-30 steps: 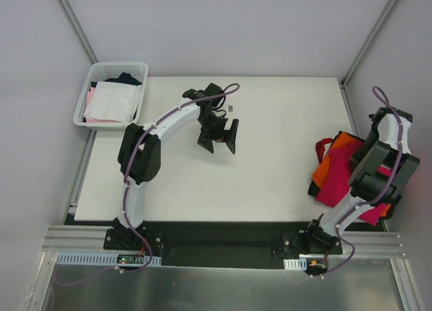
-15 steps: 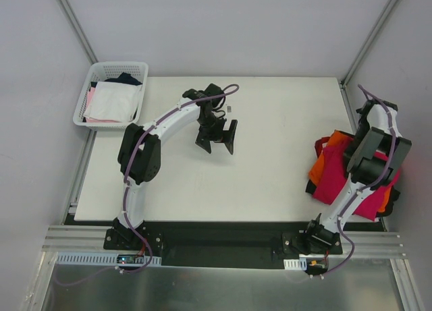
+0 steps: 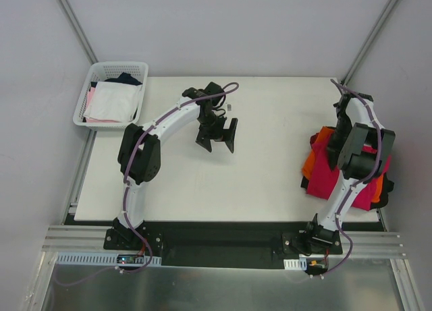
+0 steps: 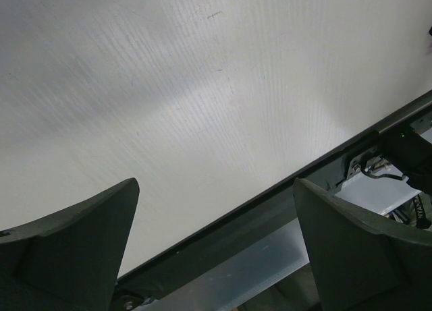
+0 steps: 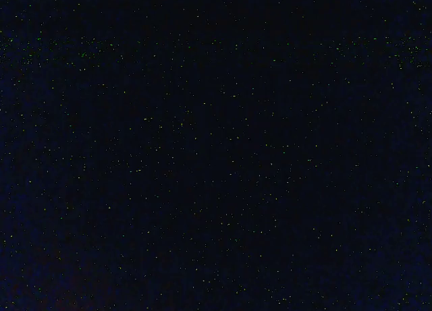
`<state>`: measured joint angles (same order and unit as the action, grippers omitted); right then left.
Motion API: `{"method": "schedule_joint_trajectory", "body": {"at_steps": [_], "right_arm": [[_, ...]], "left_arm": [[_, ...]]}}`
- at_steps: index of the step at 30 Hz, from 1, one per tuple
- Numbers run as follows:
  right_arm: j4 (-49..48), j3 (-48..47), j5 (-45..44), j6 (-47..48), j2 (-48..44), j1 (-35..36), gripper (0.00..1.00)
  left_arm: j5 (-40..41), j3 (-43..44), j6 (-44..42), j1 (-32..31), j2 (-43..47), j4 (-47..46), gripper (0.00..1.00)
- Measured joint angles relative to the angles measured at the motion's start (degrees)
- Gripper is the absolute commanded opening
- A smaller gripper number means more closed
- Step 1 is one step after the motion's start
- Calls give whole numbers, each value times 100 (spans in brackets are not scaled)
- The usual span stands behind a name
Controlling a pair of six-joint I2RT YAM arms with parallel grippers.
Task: Fold and stack the t-shirts
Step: Neatly place the folded tshirt to the corner
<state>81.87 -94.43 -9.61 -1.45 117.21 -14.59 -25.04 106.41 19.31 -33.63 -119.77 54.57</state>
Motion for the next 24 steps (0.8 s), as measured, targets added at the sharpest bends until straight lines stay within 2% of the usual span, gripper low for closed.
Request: {"method": "schedule_joint_trajectory", "body": {"at_steps": [11,16,20,21,24], "right_arm": [[116,-186,87,63,175,103,1],[208,-299,-129,-61,173,116,6],[192,-557,-271,-136,173,107,16],[146,-625,-273,-131,146,105,28],[-131,-660,-144,-92,-98,94,41]], "left_arm": [[-4,57,9,0,-20,20,99],[-4,61,7,0,-24,20,99],[-4,61,7,0,-24,20,99],[-4,61,7,0,-24,20,99],[7,61,17,0,-24,20,99]]}}
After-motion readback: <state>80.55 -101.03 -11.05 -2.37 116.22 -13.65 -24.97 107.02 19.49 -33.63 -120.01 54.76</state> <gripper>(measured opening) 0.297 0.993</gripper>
